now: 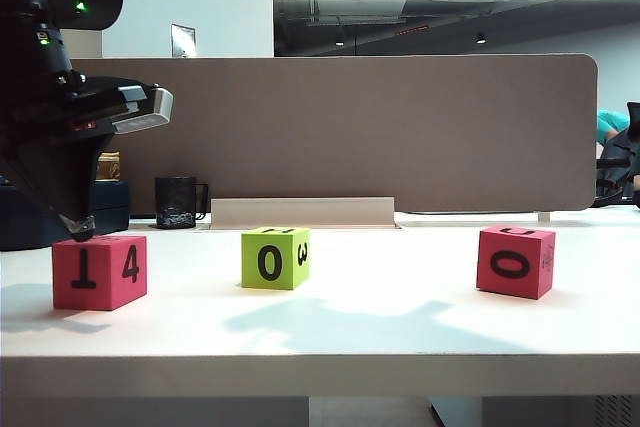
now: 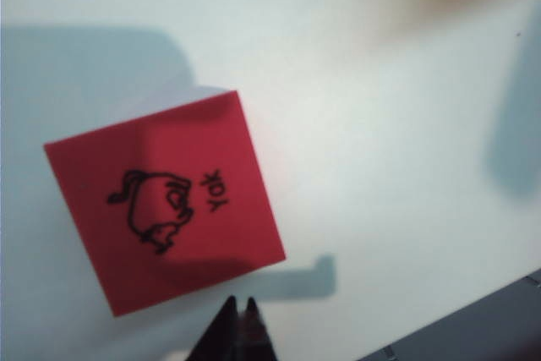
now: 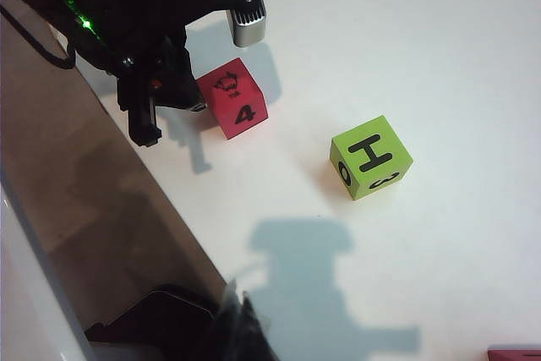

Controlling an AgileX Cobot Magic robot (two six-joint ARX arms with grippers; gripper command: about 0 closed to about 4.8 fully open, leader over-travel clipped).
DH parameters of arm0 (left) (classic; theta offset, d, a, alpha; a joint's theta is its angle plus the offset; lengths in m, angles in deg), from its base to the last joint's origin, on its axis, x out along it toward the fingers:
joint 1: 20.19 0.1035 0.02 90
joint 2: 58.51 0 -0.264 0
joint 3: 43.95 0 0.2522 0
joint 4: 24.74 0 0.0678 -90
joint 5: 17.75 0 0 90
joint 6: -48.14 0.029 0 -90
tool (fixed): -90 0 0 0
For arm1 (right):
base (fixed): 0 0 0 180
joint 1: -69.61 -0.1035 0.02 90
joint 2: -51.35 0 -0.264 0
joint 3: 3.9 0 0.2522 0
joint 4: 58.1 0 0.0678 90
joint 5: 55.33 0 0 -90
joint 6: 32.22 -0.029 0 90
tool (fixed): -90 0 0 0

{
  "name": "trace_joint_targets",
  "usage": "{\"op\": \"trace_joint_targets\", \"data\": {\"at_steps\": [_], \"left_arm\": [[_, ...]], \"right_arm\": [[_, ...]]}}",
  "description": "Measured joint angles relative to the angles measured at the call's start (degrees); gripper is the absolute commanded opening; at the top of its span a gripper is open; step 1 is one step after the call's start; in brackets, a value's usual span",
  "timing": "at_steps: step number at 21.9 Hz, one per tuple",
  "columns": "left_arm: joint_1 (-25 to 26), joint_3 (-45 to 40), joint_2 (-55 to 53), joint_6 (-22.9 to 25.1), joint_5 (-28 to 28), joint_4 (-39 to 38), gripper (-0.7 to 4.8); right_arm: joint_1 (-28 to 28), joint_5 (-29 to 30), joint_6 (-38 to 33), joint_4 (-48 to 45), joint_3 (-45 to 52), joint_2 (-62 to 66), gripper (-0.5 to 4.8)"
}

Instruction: Select the appropriate blocks from the scattered letter blocks on the table and arrange them in a row to spell out "THU".

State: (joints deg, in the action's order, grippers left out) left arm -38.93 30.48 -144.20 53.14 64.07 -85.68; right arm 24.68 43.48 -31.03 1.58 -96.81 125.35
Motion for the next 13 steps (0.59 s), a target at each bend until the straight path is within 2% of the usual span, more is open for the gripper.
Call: {"op": "trace_joint_targets", "data": {"at_steps": [13], "left_arm": [[-0.02,-1.14,-3.08,-0.76,-0.02,1.57,-0.06]], "right_arm": [[0.02,0.0,0.0,-0.02,0.0,0.0,-0.05]]}}
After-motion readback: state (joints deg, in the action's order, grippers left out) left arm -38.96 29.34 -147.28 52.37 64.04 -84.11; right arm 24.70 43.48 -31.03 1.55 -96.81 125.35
